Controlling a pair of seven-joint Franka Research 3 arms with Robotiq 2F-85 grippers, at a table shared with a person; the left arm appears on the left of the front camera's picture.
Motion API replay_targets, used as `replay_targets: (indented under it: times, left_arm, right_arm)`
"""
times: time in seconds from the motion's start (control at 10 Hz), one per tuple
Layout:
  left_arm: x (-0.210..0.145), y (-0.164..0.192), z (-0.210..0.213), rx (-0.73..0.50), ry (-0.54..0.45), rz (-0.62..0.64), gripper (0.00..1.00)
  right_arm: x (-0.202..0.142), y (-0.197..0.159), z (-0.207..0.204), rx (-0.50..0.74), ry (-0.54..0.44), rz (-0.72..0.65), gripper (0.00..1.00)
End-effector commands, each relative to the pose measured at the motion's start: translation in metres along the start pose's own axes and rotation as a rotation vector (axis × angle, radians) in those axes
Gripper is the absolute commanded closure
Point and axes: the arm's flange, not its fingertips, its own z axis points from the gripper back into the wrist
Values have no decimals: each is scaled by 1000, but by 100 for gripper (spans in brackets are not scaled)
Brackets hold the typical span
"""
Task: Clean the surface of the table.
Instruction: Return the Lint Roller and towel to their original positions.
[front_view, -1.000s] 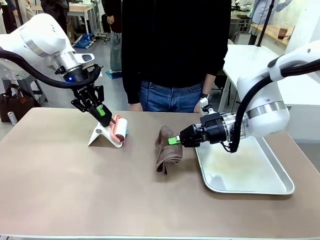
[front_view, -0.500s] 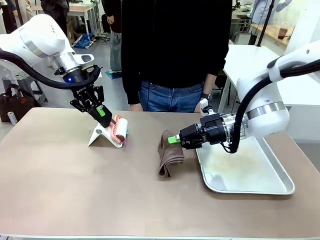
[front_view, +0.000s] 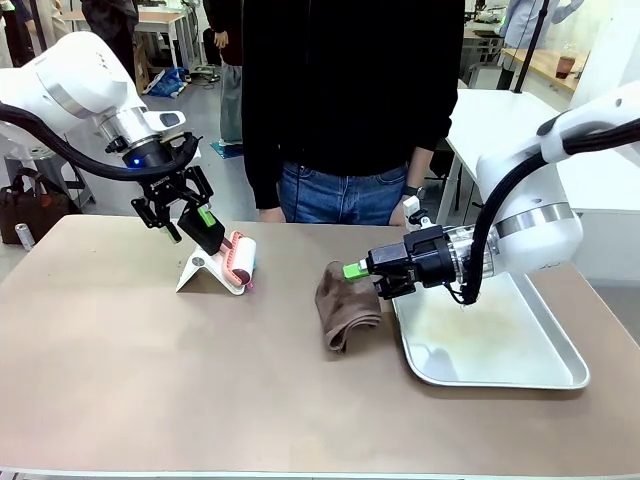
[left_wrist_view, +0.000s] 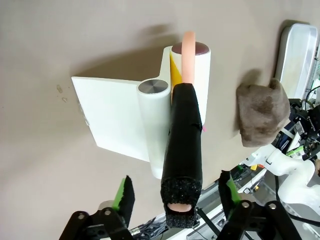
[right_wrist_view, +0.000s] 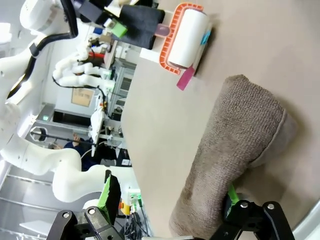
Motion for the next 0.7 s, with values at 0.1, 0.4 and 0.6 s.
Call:
replay_targets:
  times: [0.1,0.4,0.6]
  left_arm:
    - [-8,6,17,-67,-18,-7,0]
    - [-18,15,50,-133,-96,-6,0]
    - [-32,24,71,-176,-145,-21,0]
  right_arm:
    - [5,22,4,-171,62,124,0]
    - [15,56,-4,-421,204,308,0]
    - [17,70,-9,-553,212,434,0]
